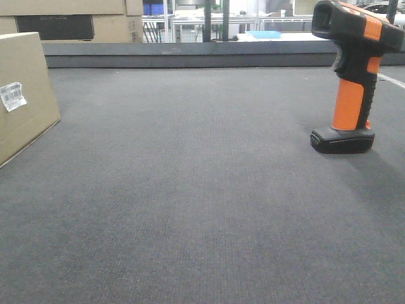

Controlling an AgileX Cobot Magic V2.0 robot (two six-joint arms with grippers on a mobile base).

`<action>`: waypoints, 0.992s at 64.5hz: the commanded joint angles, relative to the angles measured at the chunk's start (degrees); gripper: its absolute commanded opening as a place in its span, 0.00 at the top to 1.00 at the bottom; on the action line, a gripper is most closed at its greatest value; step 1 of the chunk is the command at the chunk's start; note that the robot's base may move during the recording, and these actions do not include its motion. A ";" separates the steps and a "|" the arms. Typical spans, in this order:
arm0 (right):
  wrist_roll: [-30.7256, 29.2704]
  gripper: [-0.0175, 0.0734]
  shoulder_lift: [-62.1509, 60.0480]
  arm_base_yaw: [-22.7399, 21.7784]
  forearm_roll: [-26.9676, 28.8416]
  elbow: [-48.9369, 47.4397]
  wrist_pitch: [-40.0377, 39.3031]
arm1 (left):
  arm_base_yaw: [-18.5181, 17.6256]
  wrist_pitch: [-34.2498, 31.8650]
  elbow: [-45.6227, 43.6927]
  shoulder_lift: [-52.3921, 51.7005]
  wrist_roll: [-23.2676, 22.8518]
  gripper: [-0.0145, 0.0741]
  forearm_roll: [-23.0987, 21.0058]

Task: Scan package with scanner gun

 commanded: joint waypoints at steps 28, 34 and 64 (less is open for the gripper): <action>0.03 0.18 0.09 2.81 0.09 -0.44 -1.40 | 5.97 5.63 -14.58 25.13 7.12 0.16 -6.49; 0.03 0.18 0.09 2.81 0.09 -0.44 -1.50 | 5.83 5.63 -14.58 27.59 8.28 0.16 -6.72; 0.03 0.18 0.09 2.81 0.09 -0.44 -3.18 | 4.24 5.63 -14.39 35.77 8.70 0.16 -3.76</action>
